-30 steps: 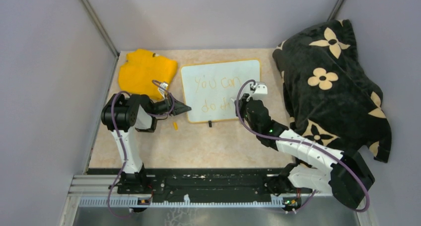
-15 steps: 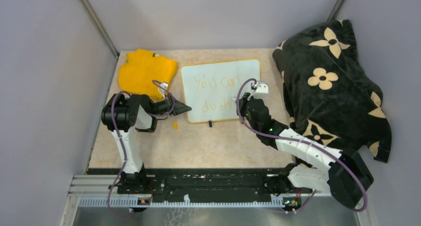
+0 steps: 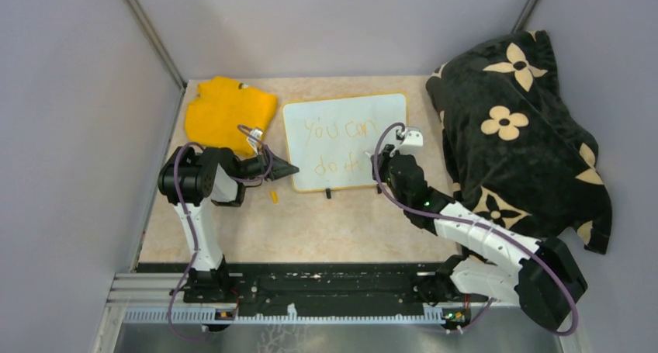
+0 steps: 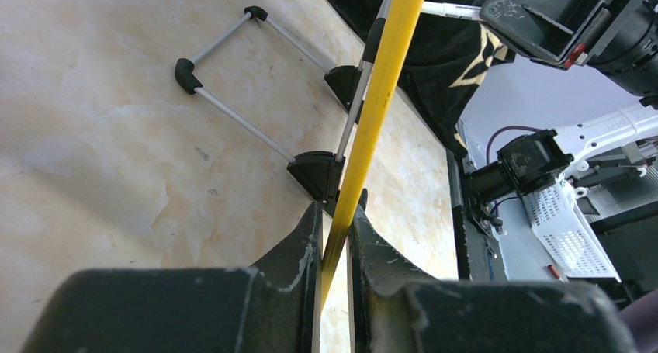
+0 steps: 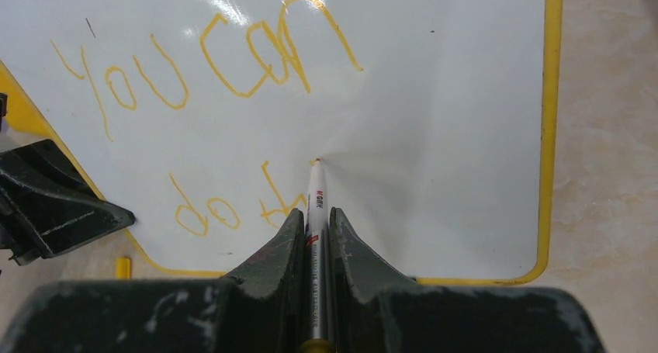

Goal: Write a sentence on the whiteboard

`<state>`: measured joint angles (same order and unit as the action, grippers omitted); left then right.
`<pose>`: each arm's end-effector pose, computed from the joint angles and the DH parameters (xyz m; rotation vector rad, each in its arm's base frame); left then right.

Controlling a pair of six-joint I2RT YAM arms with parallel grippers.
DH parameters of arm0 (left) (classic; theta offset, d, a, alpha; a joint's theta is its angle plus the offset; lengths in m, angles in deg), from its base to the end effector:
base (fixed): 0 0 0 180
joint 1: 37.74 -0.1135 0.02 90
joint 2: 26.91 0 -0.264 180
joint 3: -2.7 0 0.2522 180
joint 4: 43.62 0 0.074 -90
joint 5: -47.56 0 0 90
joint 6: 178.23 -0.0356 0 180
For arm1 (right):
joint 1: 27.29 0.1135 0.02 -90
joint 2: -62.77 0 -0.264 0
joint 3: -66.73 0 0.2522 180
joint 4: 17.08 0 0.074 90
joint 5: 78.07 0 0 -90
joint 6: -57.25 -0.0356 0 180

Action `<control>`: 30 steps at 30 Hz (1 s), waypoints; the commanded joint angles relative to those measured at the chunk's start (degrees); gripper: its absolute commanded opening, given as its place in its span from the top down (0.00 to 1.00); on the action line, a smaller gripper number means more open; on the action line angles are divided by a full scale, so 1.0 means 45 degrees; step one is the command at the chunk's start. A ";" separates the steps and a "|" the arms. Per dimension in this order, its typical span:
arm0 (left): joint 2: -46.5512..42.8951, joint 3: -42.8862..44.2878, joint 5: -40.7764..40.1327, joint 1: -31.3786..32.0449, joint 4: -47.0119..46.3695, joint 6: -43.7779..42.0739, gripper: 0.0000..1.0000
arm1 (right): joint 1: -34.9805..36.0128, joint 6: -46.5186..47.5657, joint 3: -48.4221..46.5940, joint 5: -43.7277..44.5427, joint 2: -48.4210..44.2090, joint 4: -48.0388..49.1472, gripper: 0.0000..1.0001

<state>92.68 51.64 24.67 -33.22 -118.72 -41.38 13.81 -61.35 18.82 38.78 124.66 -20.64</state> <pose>0.3179 -0.0580 0.1119 0.4426 1.7148 -1.5347 0.1923 0.1464 0.2536 0.1192 1.8589 0.4088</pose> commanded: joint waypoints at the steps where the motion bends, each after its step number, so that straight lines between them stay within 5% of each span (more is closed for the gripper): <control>1: 0.0448 0.0072 -0.0358 0.0032 -0.1425 0.0119 1.00 | -0.0189 -0.0146 -0.0169 -0.0149 -0.0805 0.0154 1.00; 30: 0.0456 0.0092 -0.0333 0.0032 -0.1385 0.0126 1.00 | -0.0189 -0.0522 0.0556 -0.0623 -0.0831 0.0426 1.00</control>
<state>92.68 51.64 24.67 -33.22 -118.72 -41.38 13.66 -63.08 23.01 35.59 120.53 -22.43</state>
